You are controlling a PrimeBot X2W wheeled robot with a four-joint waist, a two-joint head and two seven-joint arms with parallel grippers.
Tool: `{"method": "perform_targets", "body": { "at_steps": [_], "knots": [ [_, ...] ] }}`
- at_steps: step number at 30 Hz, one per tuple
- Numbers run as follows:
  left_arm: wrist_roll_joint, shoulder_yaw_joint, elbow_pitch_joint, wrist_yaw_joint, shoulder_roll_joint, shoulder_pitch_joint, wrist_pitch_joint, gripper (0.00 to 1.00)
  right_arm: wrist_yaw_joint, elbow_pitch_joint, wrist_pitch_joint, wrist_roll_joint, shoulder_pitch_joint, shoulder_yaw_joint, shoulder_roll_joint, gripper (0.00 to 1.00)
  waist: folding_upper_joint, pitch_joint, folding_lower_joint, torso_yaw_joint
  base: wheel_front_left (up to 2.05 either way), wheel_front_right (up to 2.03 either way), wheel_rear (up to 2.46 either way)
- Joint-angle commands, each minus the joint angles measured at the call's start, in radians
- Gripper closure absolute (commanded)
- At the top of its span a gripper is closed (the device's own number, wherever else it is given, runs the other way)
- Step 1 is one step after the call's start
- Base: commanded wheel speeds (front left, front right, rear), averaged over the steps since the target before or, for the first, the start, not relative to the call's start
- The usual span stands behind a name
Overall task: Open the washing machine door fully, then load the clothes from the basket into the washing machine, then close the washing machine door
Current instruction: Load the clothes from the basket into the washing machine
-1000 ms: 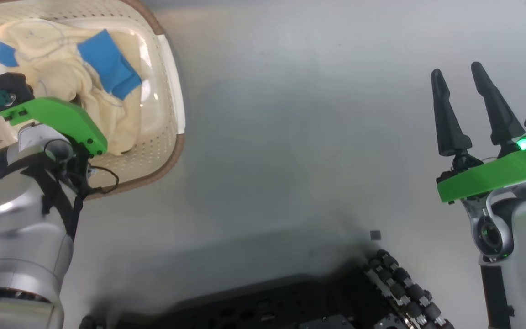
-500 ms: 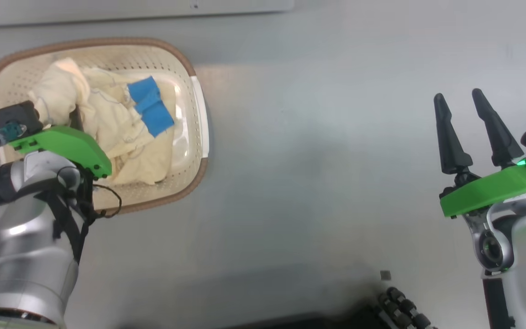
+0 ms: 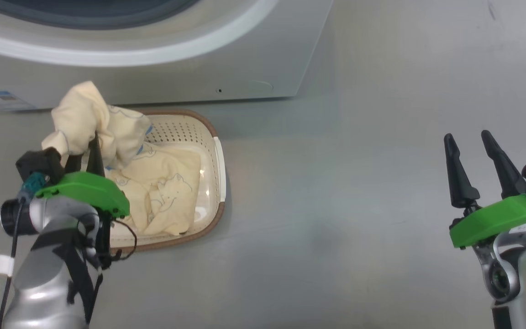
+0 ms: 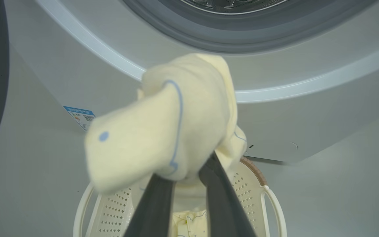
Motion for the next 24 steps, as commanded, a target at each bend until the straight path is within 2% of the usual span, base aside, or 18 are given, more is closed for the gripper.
{"method": "perform_targets", "body": {
  "at_steps": [1,4,12,24],
  "knots": [
    [0.016,0.039,-0.081,0.010,0.047,0.059,-0.014,1.00,0.000,-0.032,0.009,-0.014,0.017,0.015,-0.014,0.00,-0.0001,-0.095,0.0001,0.014,0.00,0.00,0.00],
    [0.033,0.053,-0.192,0.025,0.051,0.173,-0.014,1.00,0.000,-0.043,0.025,-0.040,0.044,0.015,-0.014,0.00,-0.0001,-0.175,0.0001,0.024,0.00,0.00,0.00],
    [0.046,0.052,-0.354,0.059,0.059,0.341,-0.012,1.00,0.000,-0.068,0.048,-0.087,0.092,0.011,-0.014,0.00,-0.0001,-0.298,0.0001,0.049,0.00,0.00,0.00],
    [0.049,0.020,-0.583,0.107,0.082,0.530,0.080,1.00,0.000,-0.112,0.065,-0.117,0.154,0.052,-0.014,0.00,-0.0001,-0.434,0.0001,0.073,0.00,0.00,0.00]
  ]
}}
